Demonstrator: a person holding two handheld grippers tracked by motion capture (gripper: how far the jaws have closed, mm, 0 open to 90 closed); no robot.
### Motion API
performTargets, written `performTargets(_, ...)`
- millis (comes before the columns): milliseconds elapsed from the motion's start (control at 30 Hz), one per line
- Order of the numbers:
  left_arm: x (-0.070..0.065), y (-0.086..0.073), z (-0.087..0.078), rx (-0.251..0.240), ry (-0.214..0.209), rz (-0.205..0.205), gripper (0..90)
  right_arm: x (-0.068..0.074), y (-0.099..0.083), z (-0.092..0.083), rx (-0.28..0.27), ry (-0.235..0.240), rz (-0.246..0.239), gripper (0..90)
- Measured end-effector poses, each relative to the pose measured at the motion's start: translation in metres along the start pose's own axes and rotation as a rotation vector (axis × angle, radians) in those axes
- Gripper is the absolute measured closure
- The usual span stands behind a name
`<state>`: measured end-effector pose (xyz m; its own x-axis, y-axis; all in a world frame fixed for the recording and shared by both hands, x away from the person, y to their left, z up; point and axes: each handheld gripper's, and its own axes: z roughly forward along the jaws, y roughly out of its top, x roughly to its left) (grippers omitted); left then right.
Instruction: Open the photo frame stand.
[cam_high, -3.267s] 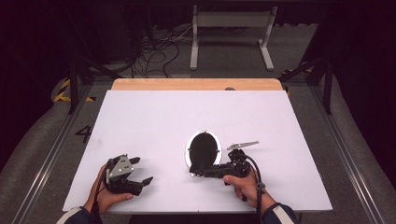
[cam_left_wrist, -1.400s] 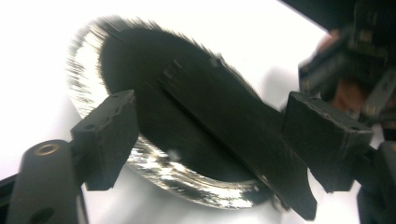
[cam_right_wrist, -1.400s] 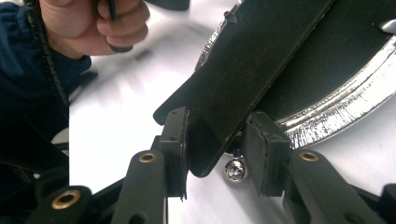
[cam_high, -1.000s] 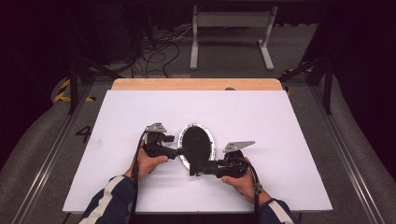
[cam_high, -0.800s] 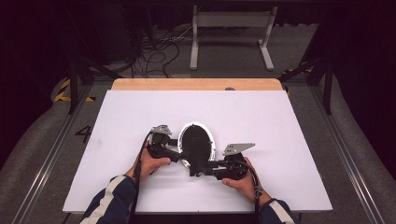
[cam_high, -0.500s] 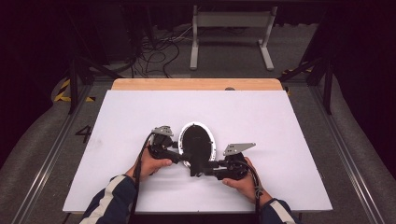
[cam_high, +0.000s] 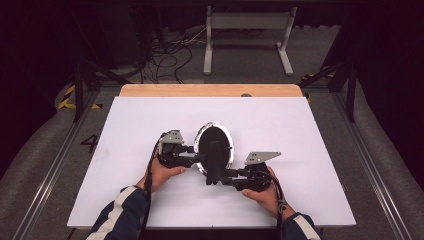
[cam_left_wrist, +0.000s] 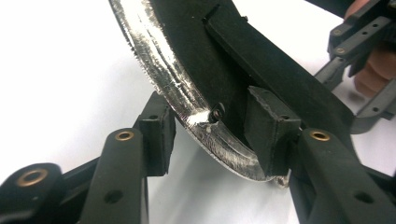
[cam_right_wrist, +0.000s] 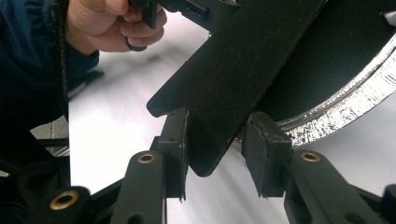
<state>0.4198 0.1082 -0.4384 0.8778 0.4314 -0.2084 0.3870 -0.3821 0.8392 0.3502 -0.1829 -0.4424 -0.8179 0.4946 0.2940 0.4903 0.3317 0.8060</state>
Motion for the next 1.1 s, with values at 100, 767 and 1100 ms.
performTargets(100, -0.004, 0.002, 0.000, -0.014, 0.033, 0.044, 56.2, 0.001, 0.002, -0.005, -0.013, -0.002, -0.005, 62.1)
performTargets(767, -0.020, 0.015, 0.001, -0.088, 0.244, 0.243, 61.4, 0.009, 0.010, -0.010, -0.023, -0.064, -0.082, 63.4)
performTargets(1100, -0.028, 0.007, -0.005, -0.135, 0.239, 0.296, 68.0, 0.005, 0.005, -0.008, 0.002, -0.083, -0.081, 66.2)
